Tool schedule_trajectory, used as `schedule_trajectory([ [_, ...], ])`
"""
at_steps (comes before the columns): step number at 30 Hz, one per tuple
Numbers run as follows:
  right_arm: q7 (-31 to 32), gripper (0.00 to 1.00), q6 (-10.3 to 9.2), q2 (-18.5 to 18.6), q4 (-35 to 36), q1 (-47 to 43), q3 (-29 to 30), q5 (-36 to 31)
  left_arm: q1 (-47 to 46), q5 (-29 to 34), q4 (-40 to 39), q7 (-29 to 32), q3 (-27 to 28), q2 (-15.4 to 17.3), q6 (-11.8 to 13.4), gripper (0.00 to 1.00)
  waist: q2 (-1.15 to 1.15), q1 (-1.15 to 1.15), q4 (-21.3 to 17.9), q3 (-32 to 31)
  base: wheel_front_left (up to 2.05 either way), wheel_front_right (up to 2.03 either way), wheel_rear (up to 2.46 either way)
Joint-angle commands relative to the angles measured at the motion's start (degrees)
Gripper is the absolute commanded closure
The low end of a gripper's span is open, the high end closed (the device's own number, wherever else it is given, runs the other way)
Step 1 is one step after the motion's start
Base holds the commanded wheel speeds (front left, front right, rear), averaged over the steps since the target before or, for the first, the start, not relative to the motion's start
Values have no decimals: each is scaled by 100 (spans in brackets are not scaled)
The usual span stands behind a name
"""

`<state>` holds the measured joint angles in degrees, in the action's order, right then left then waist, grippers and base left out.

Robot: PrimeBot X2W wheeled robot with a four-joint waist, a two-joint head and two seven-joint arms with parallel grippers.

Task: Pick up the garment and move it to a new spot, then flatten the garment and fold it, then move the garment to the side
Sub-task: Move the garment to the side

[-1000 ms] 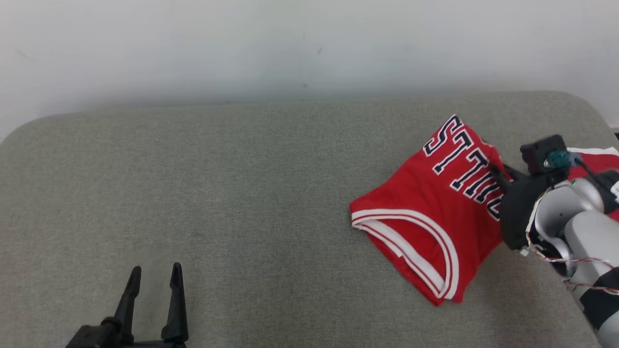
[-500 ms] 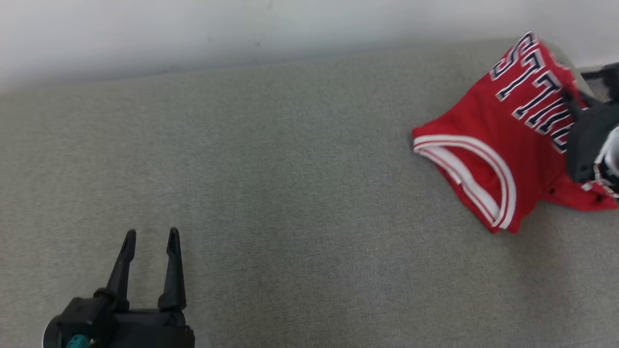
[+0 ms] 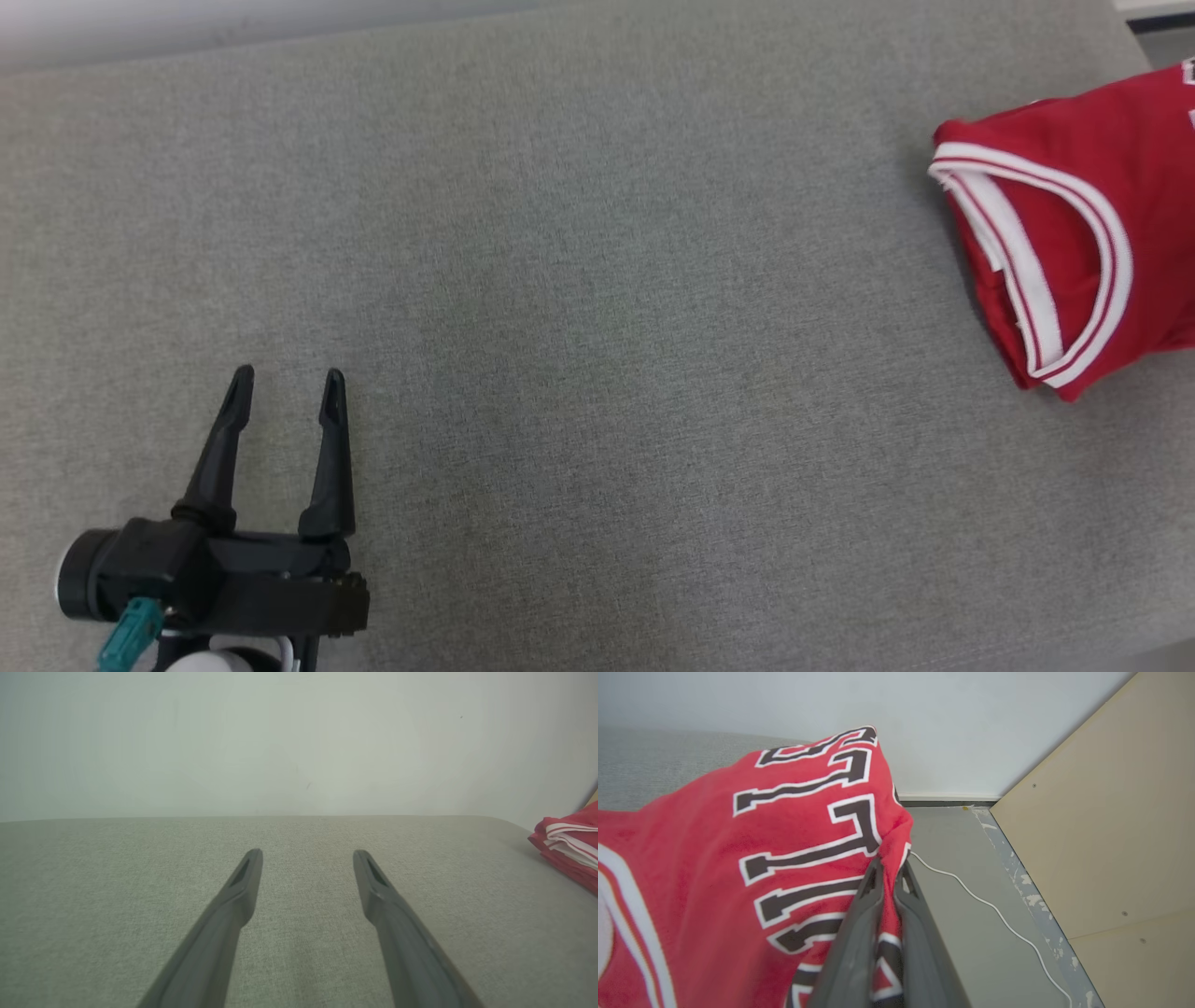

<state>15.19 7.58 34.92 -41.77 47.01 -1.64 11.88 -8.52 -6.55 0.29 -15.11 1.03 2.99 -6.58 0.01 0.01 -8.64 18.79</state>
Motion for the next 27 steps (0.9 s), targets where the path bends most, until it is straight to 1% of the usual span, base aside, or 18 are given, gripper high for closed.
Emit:
schedule_trajectory([
  [1,-93,100,-19,-71,-114,36,269,-255,-118,65,-44,-1,16,55,-11,0,-1,-1,4,229,0,0,0],
  [4,-226,100,-19,-192,-335,43,768,-743,-216,104,-53,-1,22,117,-36,0,-1,-1,22,311,0,0,0],
  [5,-317,100,-19,-291,-436,42,1022,-1052,-256,121,-61,-1,25,150,-41,0,-1,-1,34,340,0,0,0],
  [7,-408,48,-19,-426,-447,17,1249,-1344,-287,139,-68,-1,31,170,-52,0,-1,-1,32,340,0,0,0],
  [8,-465,0,-19,-455,-413,7,1360,-1509,-298,146,-67,-1,34,175,-57,0,-1,-1,30,335,0,0,0],
  [10,-560,0,-19,-591,-378,-33,1547,-1775,-309,164,-63,-1,35,181,-65,0,-1,-1,25,303,0,0,0],
  [13,-710,0,-19,-734,-384,-58,1671,-2053,-272,162,-25,-1,57,180,-70,0,-1,-1,9,208,0,0,0],
  [16,-877,0,-19,-926,-398,-137,1658,-2229,-208,125,19,-1,97,153,-74,0,-1,-1,4,29,0,0,0],
  [18,-1058,0,-19,-1050,-322,-217,1624,-2233,-117,82,68,-1,137,121,-73,0,-1,-1,13,-132,0,0,0],
  [21,-1473,0,-19,-1325,-159,-428,1467,-2051,48,-8,161,-1,229,79,-50,0,-1,-1,35,-437,0,0,0],
  [22,-1473,0,-19,-1325,-159,-428,1467,-2051,48,-8,161,-1,229,79,-50,0,-1,-1,35,-437,0,0,0],
  [27,-2303,0,-19,-1721,389,-1080,935,-1578,416,-92,294,-1,387,36,-4,0,-1,-1,83,-982,0,0,0],
])
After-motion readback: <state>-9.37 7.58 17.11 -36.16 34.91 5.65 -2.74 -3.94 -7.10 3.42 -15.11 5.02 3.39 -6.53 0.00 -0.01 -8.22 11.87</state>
